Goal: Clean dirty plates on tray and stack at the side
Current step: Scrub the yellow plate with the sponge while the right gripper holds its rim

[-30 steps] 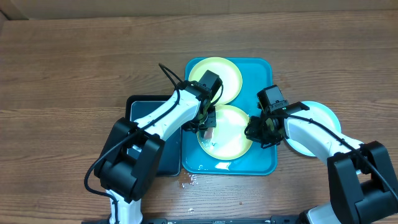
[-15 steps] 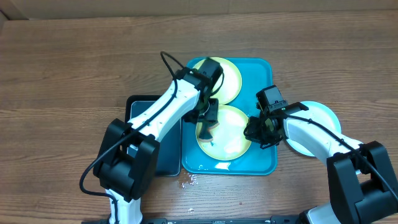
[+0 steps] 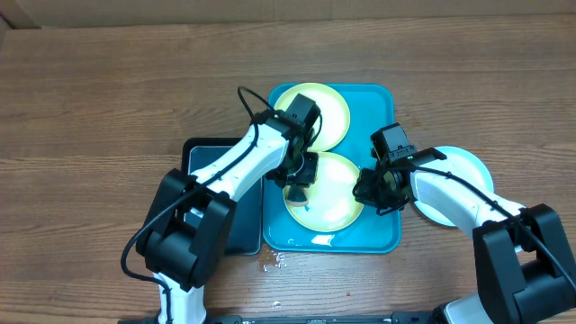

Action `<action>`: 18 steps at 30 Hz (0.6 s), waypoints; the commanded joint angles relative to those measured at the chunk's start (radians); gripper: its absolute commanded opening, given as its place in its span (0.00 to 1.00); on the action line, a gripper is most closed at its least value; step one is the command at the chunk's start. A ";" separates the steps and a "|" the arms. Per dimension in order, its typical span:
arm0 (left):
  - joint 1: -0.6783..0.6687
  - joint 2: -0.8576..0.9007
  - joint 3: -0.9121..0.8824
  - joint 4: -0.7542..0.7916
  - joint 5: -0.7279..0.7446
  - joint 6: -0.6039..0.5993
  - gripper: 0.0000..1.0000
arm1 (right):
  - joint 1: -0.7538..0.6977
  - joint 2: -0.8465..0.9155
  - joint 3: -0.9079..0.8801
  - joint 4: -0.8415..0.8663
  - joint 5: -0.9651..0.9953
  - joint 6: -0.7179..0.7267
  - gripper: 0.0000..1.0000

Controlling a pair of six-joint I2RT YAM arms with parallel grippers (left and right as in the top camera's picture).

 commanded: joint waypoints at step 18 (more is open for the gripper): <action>-0.034 0.028 -0.030 0.136 0.049 -0.204 0.04 | -0.003 0.026 -0.008 -0.001 0.055 0.019 0.04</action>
